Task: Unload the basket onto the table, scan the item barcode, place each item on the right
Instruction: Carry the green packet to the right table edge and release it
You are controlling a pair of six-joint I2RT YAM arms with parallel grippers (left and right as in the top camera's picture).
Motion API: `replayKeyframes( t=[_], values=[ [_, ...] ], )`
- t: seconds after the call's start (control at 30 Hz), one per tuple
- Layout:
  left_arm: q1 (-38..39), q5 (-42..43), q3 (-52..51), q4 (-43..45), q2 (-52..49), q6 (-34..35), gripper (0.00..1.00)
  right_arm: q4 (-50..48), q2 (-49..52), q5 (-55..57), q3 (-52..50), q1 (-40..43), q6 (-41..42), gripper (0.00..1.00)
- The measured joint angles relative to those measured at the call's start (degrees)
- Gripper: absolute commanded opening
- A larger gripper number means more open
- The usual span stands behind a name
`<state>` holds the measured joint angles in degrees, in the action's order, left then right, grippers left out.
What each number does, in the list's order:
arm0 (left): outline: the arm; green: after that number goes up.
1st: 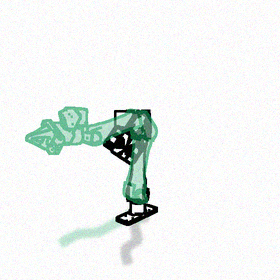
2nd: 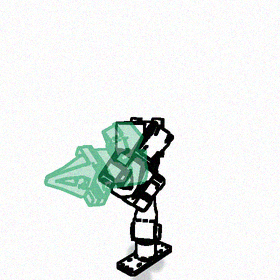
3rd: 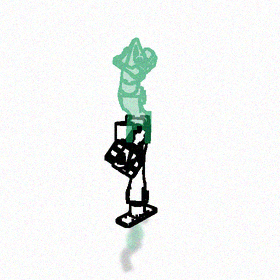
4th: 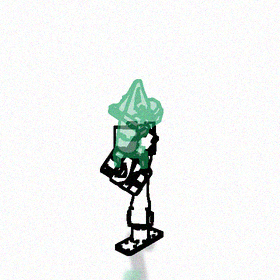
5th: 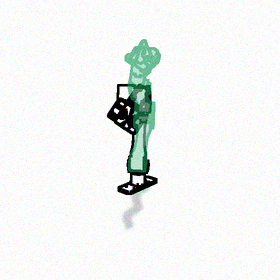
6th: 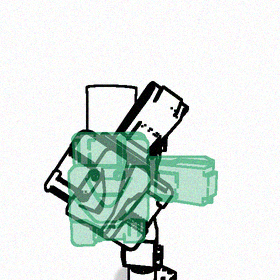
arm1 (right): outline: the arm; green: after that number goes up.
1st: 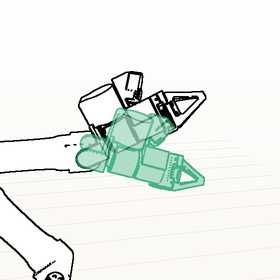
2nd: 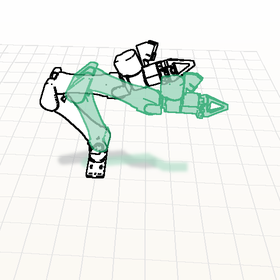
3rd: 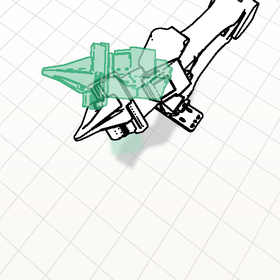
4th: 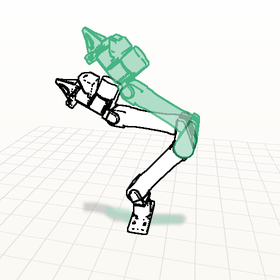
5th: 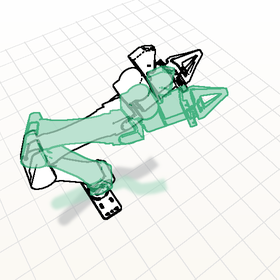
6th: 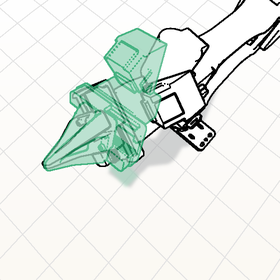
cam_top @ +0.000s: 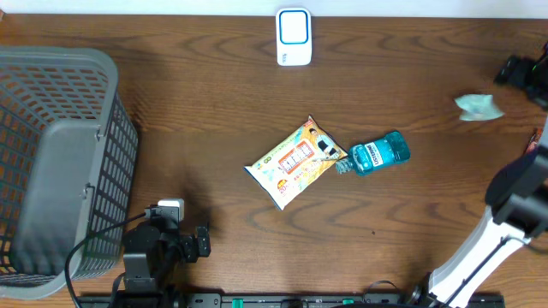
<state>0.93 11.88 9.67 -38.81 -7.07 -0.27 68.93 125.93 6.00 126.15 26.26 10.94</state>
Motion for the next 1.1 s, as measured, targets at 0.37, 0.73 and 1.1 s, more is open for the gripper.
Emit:
replayKeyframes(
  t=[0.37,0.73,1.1],
  values=[
    [0.0,-0.02,0.0,0.0,-0.02,0.0,0.98,-1.01,-25.38,3.32,3.08,-4.42,6.93,0.99],
    [0.0,0.0,0.0,0.0,0.0,0.0,0.98,-11.63,-11.37,-16.7,-6.54,-12.2,-1.95,0.01],
    [0.0,0.0,0.0,0.0,-0.02,0.0,0.98,-19.61,7.39,2.43,-7.69,-23.8,-3.8,0.01]
  ],
)
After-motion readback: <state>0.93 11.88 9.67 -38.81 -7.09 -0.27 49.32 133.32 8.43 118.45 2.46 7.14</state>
